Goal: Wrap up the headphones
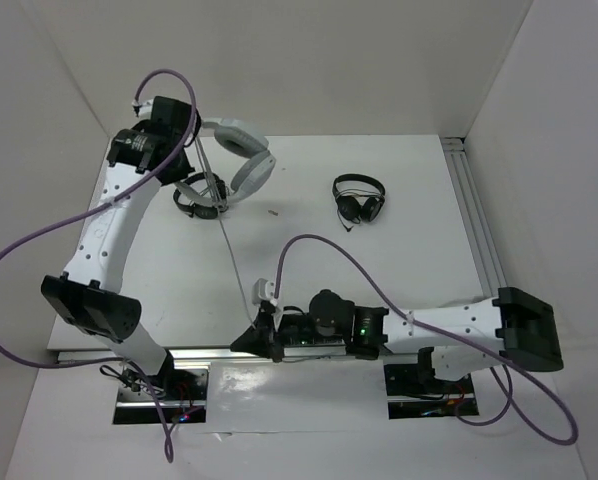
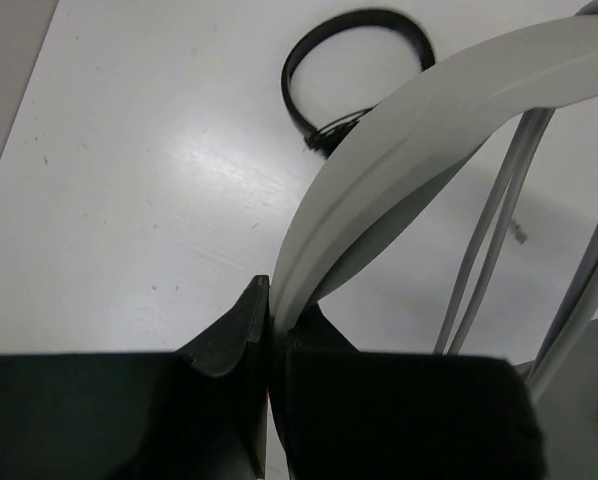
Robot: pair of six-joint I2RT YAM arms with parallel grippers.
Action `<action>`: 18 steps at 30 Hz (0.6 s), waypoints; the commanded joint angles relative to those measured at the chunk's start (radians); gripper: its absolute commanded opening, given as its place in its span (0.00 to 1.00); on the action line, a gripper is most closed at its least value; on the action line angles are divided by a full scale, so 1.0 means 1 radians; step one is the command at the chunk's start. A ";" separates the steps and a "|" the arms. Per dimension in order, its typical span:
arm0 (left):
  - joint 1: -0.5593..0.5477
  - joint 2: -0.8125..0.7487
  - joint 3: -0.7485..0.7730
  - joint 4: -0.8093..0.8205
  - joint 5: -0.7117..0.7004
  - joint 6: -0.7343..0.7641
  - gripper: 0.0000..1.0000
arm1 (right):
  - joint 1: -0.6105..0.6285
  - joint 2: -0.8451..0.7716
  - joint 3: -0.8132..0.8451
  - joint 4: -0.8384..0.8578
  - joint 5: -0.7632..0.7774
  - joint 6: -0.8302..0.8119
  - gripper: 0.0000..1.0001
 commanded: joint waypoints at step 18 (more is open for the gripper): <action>-0.395 -0.261 -0.581 0.125 -0.016 0.138 0.00 | -0.266 0.075 0.847 -0.641 1.189 -0.792 0.00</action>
